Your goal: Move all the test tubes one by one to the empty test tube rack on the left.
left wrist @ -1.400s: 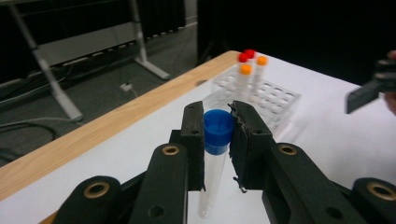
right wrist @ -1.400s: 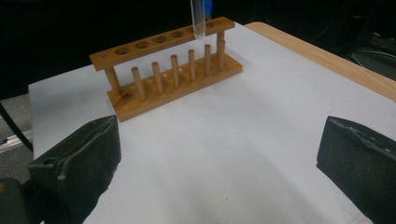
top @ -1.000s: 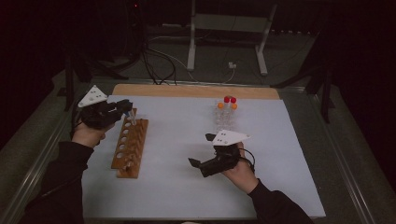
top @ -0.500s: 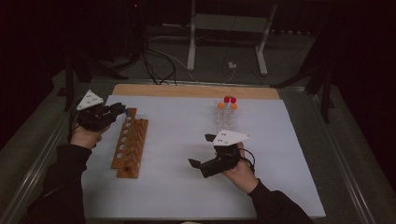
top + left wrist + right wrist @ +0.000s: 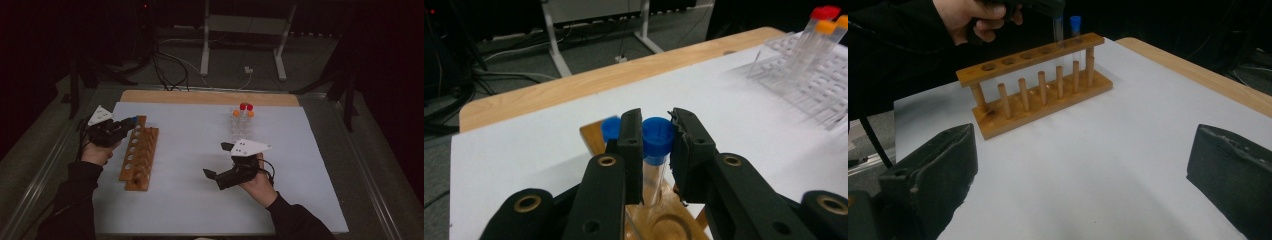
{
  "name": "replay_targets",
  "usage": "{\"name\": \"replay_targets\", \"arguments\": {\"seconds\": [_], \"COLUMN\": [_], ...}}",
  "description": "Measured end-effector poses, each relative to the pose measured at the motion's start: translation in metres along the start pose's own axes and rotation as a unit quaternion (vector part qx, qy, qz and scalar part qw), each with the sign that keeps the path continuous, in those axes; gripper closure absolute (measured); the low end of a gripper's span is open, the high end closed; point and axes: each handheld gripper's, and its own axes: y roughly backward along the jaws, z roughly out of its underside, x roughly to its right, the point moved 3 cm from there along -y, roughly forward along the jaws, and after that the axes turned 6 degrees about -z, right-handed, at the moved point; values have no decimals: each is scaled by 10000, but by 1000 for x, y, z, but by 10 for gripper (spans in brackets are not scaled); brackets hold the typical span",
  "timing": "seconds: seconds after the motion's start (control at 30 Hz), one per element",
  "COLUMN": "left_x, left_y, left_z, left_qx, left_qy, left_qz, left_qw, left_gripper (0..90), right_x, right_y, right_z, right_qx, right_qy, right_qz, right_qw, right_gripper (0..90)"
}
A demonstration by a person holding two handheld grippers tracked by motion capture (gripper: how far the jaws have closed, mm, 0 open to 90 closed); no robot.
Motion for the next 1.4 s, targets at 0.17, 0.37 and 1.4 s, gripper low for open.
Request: {"name": "replay_targets", "arguments": {"seconds": [0.17, 0.37, 1.4], "left_x": [0, 1, 54], "left_y": [-4, -7, 39], "left_z": [7, 13, -6], "left_qx": [13, -2, 388], "left_qy": [65, 73, 3], "left_qz": [1, -77, 1061], "left_qw": [10000, 9999, 9936], "left_gripper": [773, 773, 68], "right_x": [0, 0, 78], "right_y": [0, 0, 58], "right_z": [1, 1, -9], "right_qx": [-2, 7, 197], "right_qy": [-10, -18, -314], "right_qz": [8, 8, 1153], "right_qw": [10000, 10000, 9926], "right_gripper": [0, 0, 0]}}
